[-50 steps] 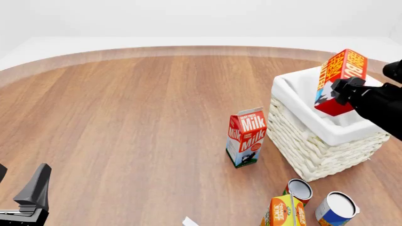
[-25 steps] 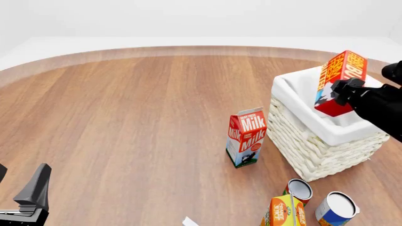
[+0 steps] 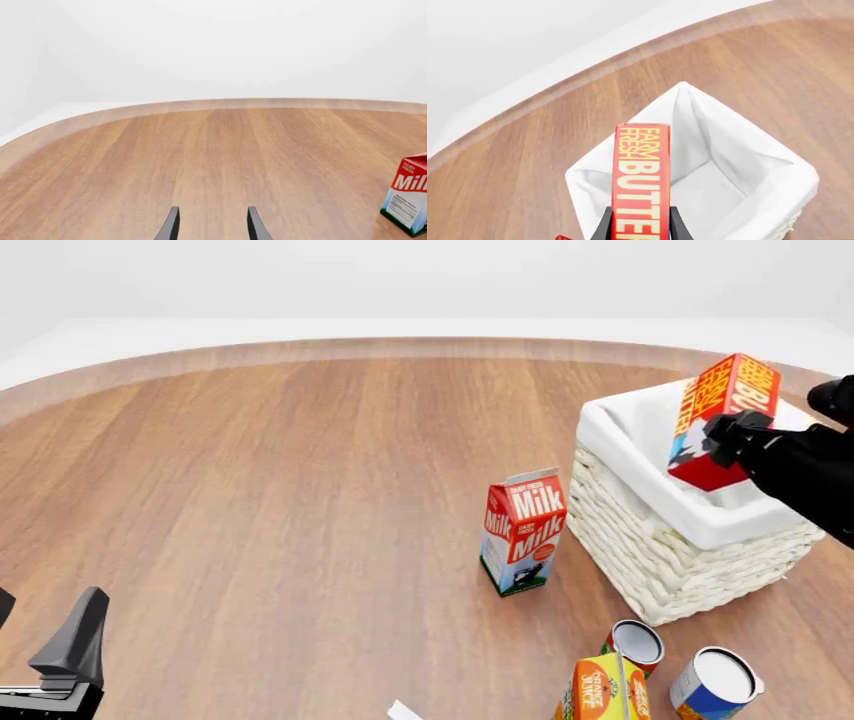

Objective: Pick up the cream cheese box and the butter, and put them in the basket.

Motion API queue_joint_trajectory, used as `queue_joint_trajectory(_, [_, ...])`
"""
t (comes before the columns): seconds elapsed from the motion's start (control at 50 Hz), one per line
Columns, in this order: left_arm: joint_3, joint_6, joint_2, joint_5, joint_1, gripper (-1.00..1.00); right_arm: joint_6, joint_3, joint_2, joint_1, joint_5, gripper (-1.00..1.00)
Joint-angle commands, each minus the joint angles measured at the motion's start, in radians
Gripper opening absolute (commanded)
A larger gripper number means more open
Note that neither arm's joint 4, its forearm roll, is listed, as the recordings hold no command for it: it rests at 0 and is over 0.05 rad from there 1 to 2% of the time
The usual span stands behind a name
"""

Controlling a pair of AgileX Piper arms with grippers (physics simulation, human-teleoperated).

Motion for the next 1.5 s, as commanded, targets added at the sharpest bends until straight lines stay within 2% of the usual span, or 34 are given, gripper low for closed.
queue_joint_trajectory(0.02, [0.000, 0.000, 0.000, 0.000, 0.000, 1.00, 0.026, -0.010, 0.002, -0.003, -0.022, -1.00])
queue_joint_trajectory(0.32, [0.000, 0.000, 0.000, 0.000, 0.000, 1.00, 0.002, -0.028, 0.017, -0.017, -0.021, -1.00])
queue_joint_trajectory(0.34, [0.000, 0.000, 0.000, 0.000, 0.000, 1.00, -0.003, -0.029, 0.012, -0.015, -0.019, 1.00])
queue_joint_trajectory(0.58, [0.000, 0.000, 0.000, 0.000, 0.000, 1.00, 0.007, -0.021, 0.006, -0.018, -0.035, 1.00])
queue_joint_trajectory(0.86, [0.000, 0.000, 0.000, 0.000, 0.000, 1.00, 0.002, -0.030, -0.029, -0.003, -0.003, 1.00])
queue_joint_trajectory(1.08, [0.000, 0.000, 0.000, 0.000, 0.000, 1.00, -0.021, -0.084, -0.139, 0.071, 0.121, 1.00])
queue_joint_trajectory(1.12, [0.000, 0.000, 0.000, 0.000, 0.000, 1.00, -0.033, -0.105, -0.177, 0.102, 0.169, 1.00])
queue_joint_trajectory(1.22, [0.000, 0.000, 0.000, 0.000, 0.000, 1.00, -0.040, -0.131, -0.216, 0.133, 0.220, 1.00])
queue_joint_trajectory(1.3, [0.000, 0.000, 0.000, 0.000, 0.000, 1.00, -0.065, -0.171, -0.245, 0.190, 0.275, 1.00])
queue_joint_trajectory(1.48, [0.000, 0.000, 0.000, 0.000, 0.000, 1.00, -0.065, -0.171, -0.245, 0.190, 0.275, 1.00])
queue_joint_trajectory(1.5, [0.000, 0.000, 0.000, 0.000, 0.000, 1.00, -0.118, -0.247, -0.273, 0.295, 0.360, 1.00])
